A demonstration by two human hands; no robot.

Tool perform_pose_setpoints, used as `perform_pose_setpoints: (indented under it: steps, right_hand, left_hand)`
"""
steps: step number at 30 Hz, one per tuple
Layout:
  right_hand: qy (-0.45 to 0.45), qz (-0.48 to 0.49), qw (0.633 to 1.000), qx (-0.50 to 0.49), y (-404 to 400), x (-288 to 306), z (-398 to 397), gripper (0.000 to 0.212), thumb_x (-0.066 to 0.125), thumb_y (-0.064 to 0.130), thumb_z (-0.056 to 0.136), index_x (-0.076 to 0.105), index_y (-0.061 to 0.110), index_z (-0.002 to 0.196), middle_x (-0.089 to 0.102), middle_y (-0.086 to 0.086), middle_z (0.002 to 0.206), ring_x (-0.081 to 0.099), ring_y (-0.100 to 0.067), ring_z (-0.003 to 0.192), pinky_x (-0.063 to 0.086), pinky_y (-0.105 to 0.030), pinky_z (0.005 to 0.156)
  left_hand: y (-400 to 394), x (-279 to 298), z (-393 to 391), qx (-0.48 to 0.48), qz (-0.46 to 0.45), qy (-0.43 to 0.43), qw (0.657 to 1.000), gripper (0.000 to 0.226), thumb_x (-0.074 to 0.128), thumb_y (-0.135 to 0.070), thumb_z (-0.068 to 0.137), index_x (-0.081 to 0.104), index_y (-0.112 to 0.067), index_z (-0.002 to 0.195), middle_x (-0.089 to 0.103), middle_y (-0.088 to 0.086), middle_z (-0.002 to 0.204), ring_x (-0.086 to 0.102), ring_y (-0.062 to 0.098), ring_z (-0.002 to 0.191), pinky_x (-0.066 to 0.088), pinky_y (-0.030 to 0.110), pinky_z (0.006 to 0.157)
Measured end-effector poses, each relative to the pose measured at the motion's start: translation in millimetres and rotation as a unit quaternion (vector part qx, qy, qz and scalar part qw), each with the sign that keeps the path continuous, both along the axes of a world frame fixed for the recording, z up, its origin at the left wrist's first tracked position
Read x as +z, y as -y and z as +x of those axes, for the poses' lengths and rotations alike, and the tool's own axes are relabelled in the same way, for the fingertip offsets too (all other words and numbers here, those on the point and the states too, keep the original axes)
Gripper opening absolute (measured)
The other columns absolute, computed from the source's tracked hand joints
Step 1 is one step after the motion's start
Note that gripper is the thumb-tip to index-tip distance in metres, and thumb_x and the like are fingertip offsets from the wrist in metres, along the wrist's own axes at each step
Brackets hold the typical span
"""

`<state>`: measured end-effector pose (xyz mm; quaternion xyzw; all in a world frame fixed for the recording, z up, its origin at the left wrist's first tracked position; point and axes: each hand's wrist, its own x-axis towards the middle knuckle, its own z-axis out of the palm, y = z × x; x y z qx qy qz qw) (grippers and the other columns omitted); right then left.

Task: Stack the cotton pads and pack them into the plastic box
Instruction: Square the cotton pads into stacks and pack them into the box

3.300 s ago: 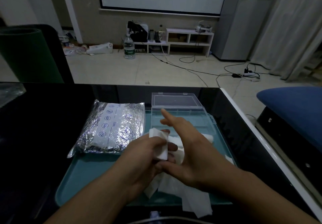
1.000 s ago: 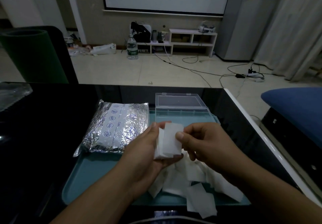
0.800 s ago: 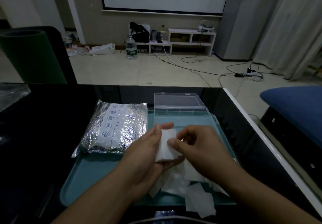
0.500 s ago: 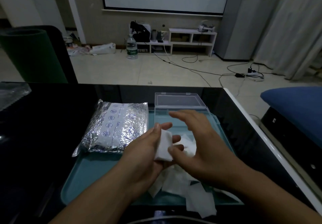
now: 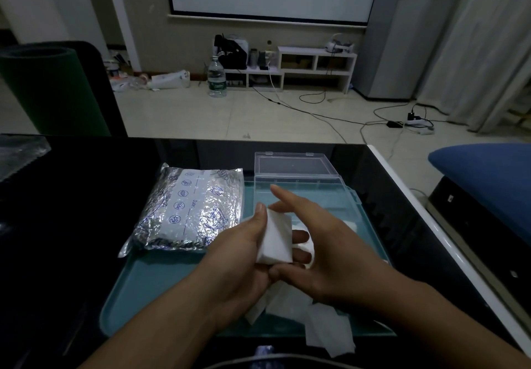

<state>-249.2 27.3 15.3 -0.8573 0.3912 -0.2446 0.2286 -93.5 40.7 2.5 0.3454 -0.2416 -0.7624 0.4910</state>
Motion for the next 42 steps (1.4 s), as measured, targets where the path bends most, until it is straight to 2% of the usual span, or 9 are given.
perform_pose_setpoints:
  steps: [6, 9, 13, 15, 19, 24, 29, 36, 42]
  right_hand:
    - [0.033, -0.003, 0.999, 0.002, -0.3, -1.6, 2.3, 0.096, 0.077, 0.04, 0.077, 0.016, 0.042, 0.15, 0.044, 0.022, 0.132, 0.045, 0.004, 0.12, 0.046, -0.011, 0.091]
    - [0.019, -0.013, 1.0, 0.001, 1.1, -3.0, 0.9, 0.099, 0.077, 0.039, 0.077, 0.011, 0.044, 0.15, 0.043, 0.024, 0.13, 0.042, 0.006, 0.121, 0.04, -0.01, 0.098]
    - [0.014, 0.01, 0.999, -0.043, 2.4, 8.3, -5.9, 0.097, 0.071, 0.052, 0.075, 0.009, 0.049, 0.149, 0.043, 0.029, 0.131, 0.04, 0.013, 0.121, 0.035, -0.01, 0.099]
    - [0.007, 0.016, 0.995, -0.1, 10.3, 12.1, -18.4, 0.079, 0.06, 0.061, 0.075, 0.025, 0.046, 0.145, 0.05, 0.027, 0.12, 0.046, 0.013, 0.111, 0.042, -0.014, 0.095]
    - [-0.098, 0.013, 0.975, -0.201, 28.0, 2.0, -43.0, 0.041, 0.059, 0.039, 0.09, 0.056, 0.028, 0.129, 0.06, 0.016, 0.103, 0.056, 0.001, 0.096, 0.047, -0.02, 0.087]
    - [-0.164, 0.062, 0.965, -0.195, 26.0, -8.5, -37.0, 0.04, 0.06, 0.043, 0.09, 0.06, 0.025, 0.126, 0.063, 0.01, 0.111, 0.057, -0.005, 0.101, 0.046, -0.021, 0.085]
    - [-0.279, 0.053, 0.936, -0.208, 26.4, -11.7, -30.6, 0.043, 0.057, 0.051, 0.089, 0.06, 0.023, 0.123, 0.062, 0.003, 0.12, 0.052, -0.018, 0.114, 0.046, -0.037, 0.097]
    - [-0.203, 0.048, 0.95, -0.234, 29.7, -4.6, -33.3, 0.034, 0.065, 0.025, 0.089, 0.063, 0.026, 0.123, 0.063, 0.006, 0.117, 0.055, -0.01, 0.109, 0.047, -0.029, 0.096]
    - [-0.044, 0.151, 0.958, -0.24, 34.5, 19.8, -49.4, 0.01, 0.067, 0.02, 0.089, 0.067, 0.029, 0.084, 0.068, 0.008, 0.084, 0.062, -0.001, 0.074, 0.05, -0.013, 0.063]
  left_hand:
    - [-2.5, 3.5, 1.2, -0.025, -0.022, 0.018, 0.999, 0.055, 0.05, -0.047, 0.09, 0.061, -0.004, 0.124, 0.067, 0.026, 0.107, 0.063, 0.037, 0.087, 0.057, 0.043, 0.073]
    - [-6.2, 6.3, -0.4, -0.039, -0.062, 0.067, 0.995, 0.031, 0.051, -0.022, 0.098, 0.064, -0.008, 0.122, 0.065, 0.025, 0.108, 0.063, 0.03, 0.078, 0.054, 0.032, 0.06]
    - [-3.7, 3.7, 1.2, 0.034, -0.04, 0.119, 0.991, 0.04, 0.046, 0.001, 0.096, 0.062, -0.027, 0.119, 0.073, 0.013, 0.086, 0.064, 0.021, 0.059, 0.05, 0.027, 0.048]
    - [-0.6, 4.9, 5.1, 0.065, -0.025, 0.133, 0.989, 0.034, 0.044, -0.004, 0.099, 0.063, -0.026, 0.116, 0.073, 0.01, 0.08, 0.062, 0.021, 0.056, 0.05, 0.029, 0.048]
    - [0.9, 8.4, 9.7, 0.101, 0.007, 0.131, 0.986, 0.018, 0.046, -0.018, 0.101, 0.063, -0.014, 0.107, 0.069, 0.009, 0.069, 0.055, 0.019, 0.051, 0.045, 0.026, 0.041]
    - [1.8, 8.6, 7.6, 0.131, 0.038, 0.104, 0.985, 0.034, 0.048, -0.041, 0.099, 0.063, -0.011, 0.099, 0.066, 0.011, 0.07, 0.05, 0.018, 0.047, 0.037, 0.02, 0.036]
    - [1.2, 8.1, 10.0, 0.121, 0.044, 0.073, 0.989, 0.044, 0.041, -0.047, 0.1, 0.063, -0.009, 0.104, 0.067, 0.014, 0.073, 0.05, 0.02, 0.05, 0.035, 0.022, 0.036]
    - [1.5, 7.6, 9.7, 0.108, 0.023, 0.088, 0.99, 0.044, 0.039, -0.045, 0.101, 0.064, -0.009, 0.107, 0.068, 0.014, 0.077, 0.054, 0.02, 0.054, 0.042, 0.025, 0.039]
    - [2.7, 6.0, 10.7, 0.106, 0.024, 0.087, 0.99, 0.044, 0.038, -0.044, 0.101, 0.064, -0.009, 0.107, 0.069, 0.013, 0.074, 0.055, 0.02, 0.053, 0.043, 0.027, 0.041]
